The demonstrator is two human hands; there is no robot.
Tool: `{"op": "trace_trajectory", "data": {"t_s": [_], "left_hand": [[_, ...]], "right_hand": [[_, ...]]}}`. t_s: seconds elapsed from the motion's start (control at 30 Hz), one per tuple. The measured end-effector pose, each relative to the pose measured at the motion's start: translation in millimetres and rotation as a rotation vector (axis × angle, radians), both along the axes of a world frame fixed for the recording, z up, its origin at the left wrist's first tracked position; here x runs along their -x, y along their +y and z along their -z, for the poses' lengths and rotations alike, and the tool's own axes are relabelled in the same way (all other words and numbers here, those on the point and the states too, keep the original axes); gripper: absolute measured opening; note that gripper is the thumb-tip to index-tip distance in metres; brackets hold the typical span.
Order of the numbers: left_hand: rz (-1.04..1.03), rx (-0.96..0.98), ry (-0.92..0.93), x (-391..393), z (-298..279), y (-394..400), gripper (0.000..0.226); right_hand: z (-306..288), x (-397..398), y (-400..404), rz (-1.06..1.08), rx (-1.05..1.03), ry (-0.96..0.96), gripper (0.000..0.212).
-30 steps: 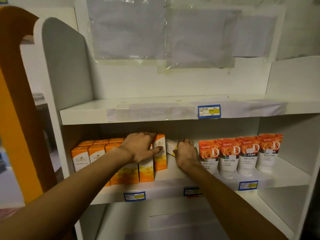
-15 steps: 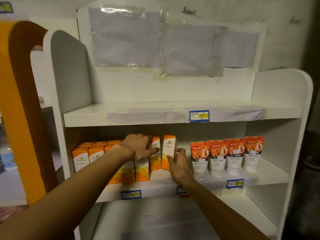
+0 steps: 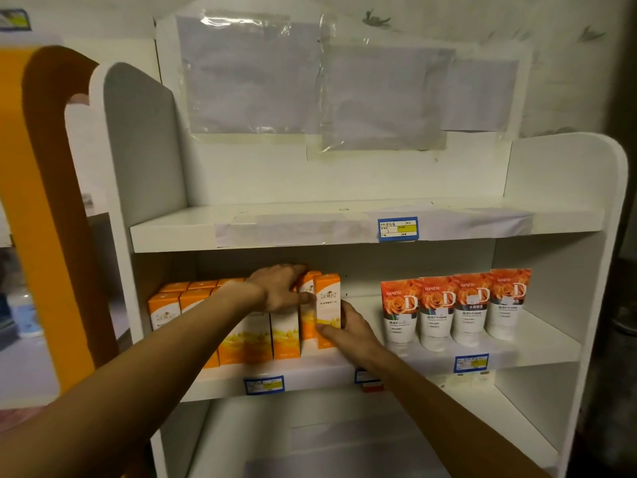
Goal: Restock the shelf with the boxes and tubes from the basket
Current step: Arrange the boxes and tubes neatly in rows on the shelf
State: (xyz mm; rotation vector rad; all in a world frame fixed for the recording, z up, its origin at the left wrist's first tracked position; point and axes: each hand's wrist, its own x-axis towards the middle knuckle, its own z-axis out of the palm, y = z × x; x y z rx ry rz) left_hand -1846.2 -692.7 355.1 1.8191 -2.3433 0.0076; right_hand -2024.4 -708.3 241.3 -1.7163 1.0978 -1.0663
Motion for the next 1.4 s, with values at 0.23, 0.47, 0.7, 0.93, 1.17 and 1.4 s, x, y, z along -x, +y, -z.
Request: {"op": "trace_trajectory", "data": {"t_s": [0.23,0.47,0.7,0.93,1.17,1.4], "left_hand": [[0.003,-0.024,0.151,6,-4,-7,0.061],[0.049,-0.022,0.265,4,-8,-8,0.067],[0.078,-0.081,0.374,-9,-7,-1,0.067],[0.049,-0.109,0.238,-7,-6,3,0.070],[0.044,-0.163,0.137,-11,-13,4,0.081],[0.055,-0.100,0.197,-16,-11,-2,0.082]], "right_hand": [[-5,-13,-6,-0.105,-0.058,0.105,0.056],[-10,-17,-8,-0.150,-0.049,0.104,0.045],[-18,-1,2,-0.155,-0.060,0.088,0.048],[-17,-5,5,-0.157,-0.078,-0.004,0.053],[-22,-3,-3,-0.237,-0.192,-0.065,0.056],[-24,3,-6,-0.272,-0.217,-0.093,0.057]]}}
